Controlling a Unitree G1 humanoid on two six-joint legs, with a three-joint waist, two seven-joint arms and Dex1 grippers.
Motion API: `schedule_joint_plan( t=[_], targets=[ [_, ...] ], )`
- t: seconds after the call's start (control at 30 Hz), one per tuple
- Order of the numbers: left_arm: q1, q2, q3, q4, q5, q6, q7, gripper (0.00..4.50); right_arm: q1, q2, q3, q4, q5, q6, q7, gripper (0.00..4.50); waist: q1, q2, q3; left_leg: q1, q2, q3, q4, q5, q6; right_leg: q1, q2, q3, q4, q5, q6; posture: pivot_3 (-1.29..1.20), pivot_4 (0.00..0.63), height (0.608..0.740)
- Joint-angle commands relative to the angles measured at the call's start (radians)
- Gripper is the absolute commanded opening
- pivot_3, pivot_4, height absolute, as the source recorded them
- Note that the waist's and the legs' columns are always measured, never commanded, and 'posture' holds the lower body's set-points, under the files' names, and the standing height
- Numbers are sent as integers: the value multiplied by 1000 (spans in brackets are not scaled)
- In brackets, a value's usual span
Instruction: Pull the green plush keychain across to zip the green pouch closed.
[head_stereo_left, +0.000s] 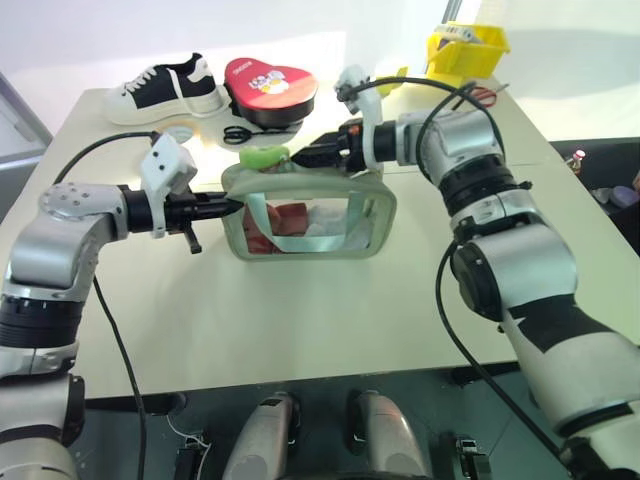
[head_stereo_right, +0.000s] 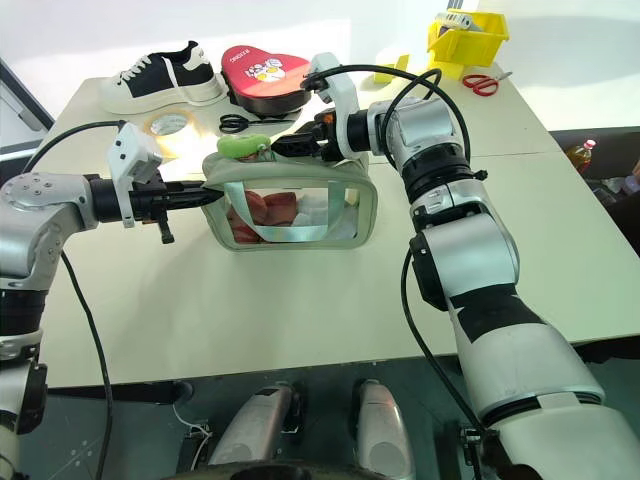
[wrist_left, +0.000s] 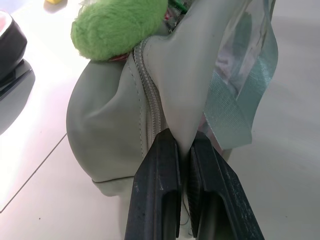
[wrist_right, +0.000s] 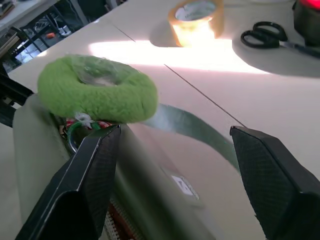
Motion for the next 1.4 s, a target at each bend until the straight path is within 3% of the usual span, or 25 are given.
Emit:
schedule_joint_plan(
  t=[0.03, 0.53, 0.7, 1.07, 1.17, 1.33, 1.4],
  targets=[
    [7, 8, 12, -44, 2, -15, 1, 0, -62, 12, -62, 34, 32, 89, 15, 3625, -2, 0, 0, 0, 0, 0, 0, 0, 0, 0, 0, 0, 0, 0, 0, 0, 150, 740],
    [6, 12, 13, -42, 6, -23, 6, 0, -151, 0, -151, 53, 23, -26, 56, 3625, -5, 0, 0, 1, 1, 0, 0, 1, -1, 0, 2, 0, 1, 0, 0, 0, 150, 740],
    [-11, 9, 6, -30, 12, -25, -1, 0, -100, 62, -47, -69, -43, -176, 155, 3625, -9, 0, 0, 1, 1, 0, 0, 1, -1, 0, 3, 0, 1, 0, 0, 0, 150, 740],
    [-14, 2, 3, -36, 18, -23, -2, 0, 4, 115, 82, -135, -158, -363, 150, 3625, -8, 0, 0, 1, 1, 0, 0, 1, -3, 0, 4, 0, 1, 0, 0, 0, 150, 740],
    [-13, 1, 5, -37, 19, -24, 2, 0, 19, 108, 104, -139, -183, -401, 160, 2723, -8, 0, 0, 1, 1, 0, 0, 1, -3, 0, 5, 0, 1, 0, 0, 0, 150, 740],
    [-12, -5, 4, -39, 18, -23, 8, 0, 7, 86, 77, -155, -167, -368, 169, 174, -7, 0, 0, 1, 2, -1, 0, 1, -3, 0, 5, 1, 1, 0, 0, 0, 150, 740],
    [-12, -6, 4, -40, 18, -22, 8, 0, 6, 67, 66, -176, -159, -343, 177, 50, -5, 0, 0, 1, 2, -1, 0, 1, -4, 0, 5, 1, 1, 0, 0, 0, 150, 740]
  ],
)
